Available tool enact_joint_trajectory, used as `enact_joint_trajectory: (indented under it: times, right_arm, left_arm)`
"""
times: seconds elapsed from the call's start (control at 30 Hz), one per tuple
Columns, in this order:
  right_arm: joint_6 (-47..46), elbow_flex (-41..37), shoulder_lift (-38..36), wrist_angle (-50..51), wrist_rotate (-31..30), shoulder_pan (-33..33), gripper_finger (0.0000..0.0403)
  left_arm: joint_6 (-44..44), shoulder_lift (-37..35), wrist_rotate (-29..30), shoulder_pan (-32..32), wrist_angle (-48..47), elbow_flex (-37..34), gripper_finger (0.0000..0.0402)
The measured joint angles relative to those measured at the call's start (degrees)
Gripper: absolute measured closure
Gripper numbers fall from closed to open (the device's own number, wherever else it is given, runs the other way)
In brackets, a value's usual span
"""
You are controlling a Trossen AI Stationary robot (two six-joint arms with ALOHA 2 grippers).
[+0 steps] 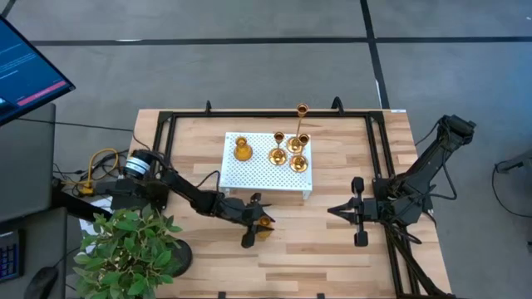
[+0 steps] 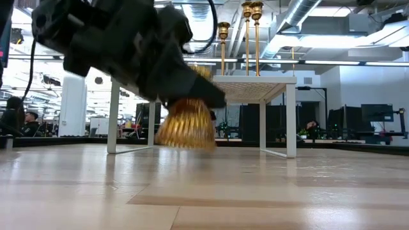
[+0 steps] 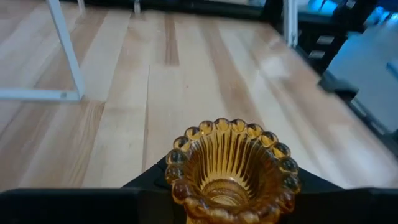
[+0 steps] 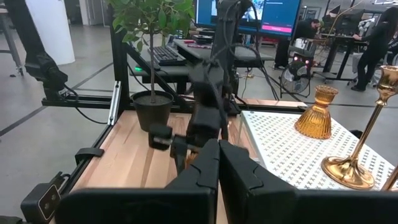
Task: Pick & Place candle stick holders
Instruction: Put the brown vase candle holder on the shelf
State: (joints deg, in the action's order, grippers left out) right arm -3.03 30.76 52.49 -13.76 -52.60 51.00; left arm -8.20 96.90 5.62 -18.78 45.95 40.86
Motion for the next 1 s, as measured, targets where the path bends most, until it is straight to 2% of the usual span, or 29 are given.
enact_joint_trajectory:
  times: [0.23, 0.43, 0.63, 0.8, 1.0]
  right_arm:
    - [0.00, 0.00, 0.00, 0.00, 0.00, -0.02, 0.0403]
    - [0.01, 0.00, 0.00, 0.00, 0.02, -0.02, 0.0403]
    - [0.00, 0.00, 0.00, -0.02, 0.02, -0.02, 0.0403]
    - [0.00, 0.00, 0.00, -0.02, 0.02, -0.02, 0.0403]
    - [0.00, 0.00, 0.00, -0.02, 0.02, -0.02, 0.0403]
  left_arm:
    - [-1.74, -8.79, -0.04, -0.96, -6.28, 0.01, 0.0278]
    - [-2.11, -16.67, 1.20, -1.10, -8.91, 0.02, 0.0268]
    - [2.17, -22.91, 10.48, -0.99, -10.80, 0.02, 0.0278]
    - [4.84, -25.43, 17.55, 0.53, -10.77, 0.04, 0.0263]
    - [4.67, -24.76, 19.87, 5.62, -10.93, 0.09, 0.0277]
